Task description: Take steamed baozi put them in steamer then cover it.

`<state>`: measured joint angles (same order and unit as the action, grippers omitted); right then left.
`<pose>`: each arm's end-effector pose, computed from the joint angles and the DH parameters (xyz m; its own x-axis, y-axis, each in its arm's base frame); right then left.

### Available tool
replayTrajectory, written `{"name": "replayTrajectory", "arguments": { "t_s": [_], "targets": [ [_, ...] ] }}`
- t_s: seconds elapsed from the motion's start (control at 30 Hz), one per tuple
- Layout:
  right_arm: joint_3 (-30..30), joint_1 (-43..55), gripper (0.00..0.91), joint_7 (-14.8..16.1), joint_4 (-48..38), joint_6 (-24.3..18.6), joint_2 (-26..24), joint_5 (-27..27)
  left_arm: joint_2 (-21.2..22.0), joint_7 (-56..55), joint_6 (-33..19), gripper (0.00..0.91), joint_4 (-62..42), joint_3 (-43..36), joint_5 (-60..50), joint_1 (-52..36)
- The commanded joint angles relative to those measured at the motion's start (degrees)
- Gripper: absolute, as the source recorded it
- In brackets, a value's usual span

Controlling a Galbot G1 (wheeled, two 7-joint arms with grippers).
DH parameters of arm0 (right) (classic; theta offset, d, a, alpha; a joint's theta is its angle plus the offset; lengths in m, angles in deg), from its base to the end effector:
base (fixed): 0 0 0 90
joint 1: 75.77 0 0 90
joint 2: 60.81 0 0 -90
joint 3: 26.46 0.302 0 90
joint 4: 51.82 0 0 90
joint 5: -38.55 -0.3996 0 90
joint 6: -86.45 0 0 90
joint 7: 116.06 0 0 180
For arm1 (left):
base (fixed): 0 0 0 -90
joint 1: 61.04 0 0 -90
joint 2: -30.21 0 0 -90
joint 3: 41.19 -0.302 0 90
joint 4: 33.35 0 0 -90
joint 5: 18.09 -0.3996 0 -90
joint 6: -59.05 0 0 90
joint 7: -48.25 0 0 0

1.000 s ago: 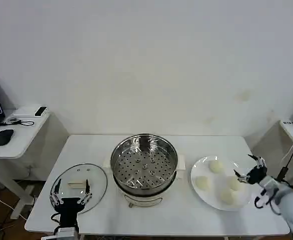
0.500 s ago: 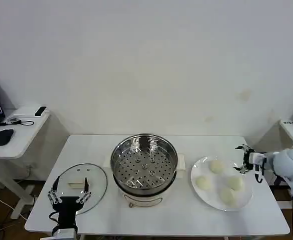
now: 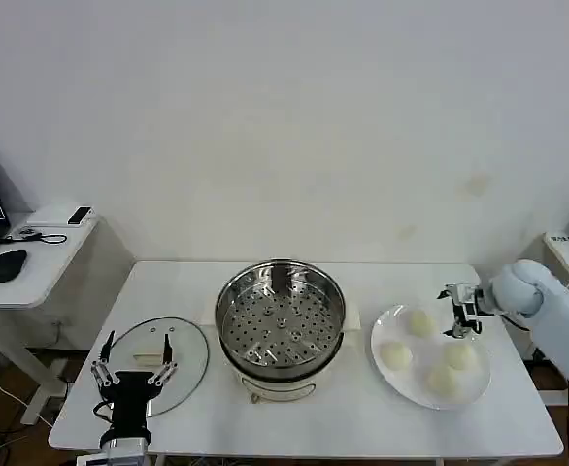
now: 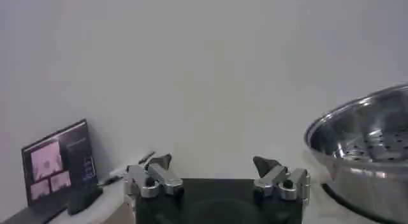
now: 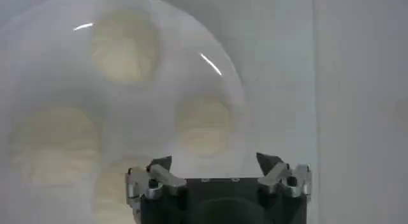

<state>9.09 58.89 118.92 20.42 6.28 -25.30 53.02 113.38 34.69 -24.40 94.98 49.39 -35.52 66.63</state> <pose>0.5076 -0.1652 -0.1989 -0.3908 -0.0983 0.9152 -0.9204 0.0293 -0.3899 0.2155 0.0096 -0.2338 -0.9808 -0.1950 0.0011 -0.1778 0.8967 0.4053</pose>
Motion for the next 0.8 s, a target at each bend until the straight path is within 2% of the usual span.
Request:
{"name": "replayTrajectory", "arguments": {
  "t_s": [0.03,0.47,0.67,0.7,0.8],
  "targets": [
    [-9.26,6.39,0.907,0.68,-4.05,1.79,3.15,-2.12,0.04,0.06,-0.31,0.907,-0.04,-0.13,-0.89,-0.05],
    [-8.20,5.96,0.907,-1.92,-10.01,3.84,9.01,-0.54,0.20,-0.18,-0.48,0.907,-0.04,-0.08,-1.75,0.32],
    [-8.28,5.91,0.806,-1.66,-11.57,4.29,10.06,0.21,0.14,-0.05,-0.51,0.907,-0.32,-0.07,-1.87,0.45],
    [-8.43,5.84,0.756,-1.66,-11.57,4.60,10.06,0.24,0.17,-0.08,-0.52,0.907,-0.43,-0.06,-1.87,0.48],
    [-8.56,5.74,0.695,-1.47,-11.19,5.01,9.90,0.35,0.18,-0.03,-0.52,0.907,-0.37,-0.16,-1.96,0.68]
  ]
}}
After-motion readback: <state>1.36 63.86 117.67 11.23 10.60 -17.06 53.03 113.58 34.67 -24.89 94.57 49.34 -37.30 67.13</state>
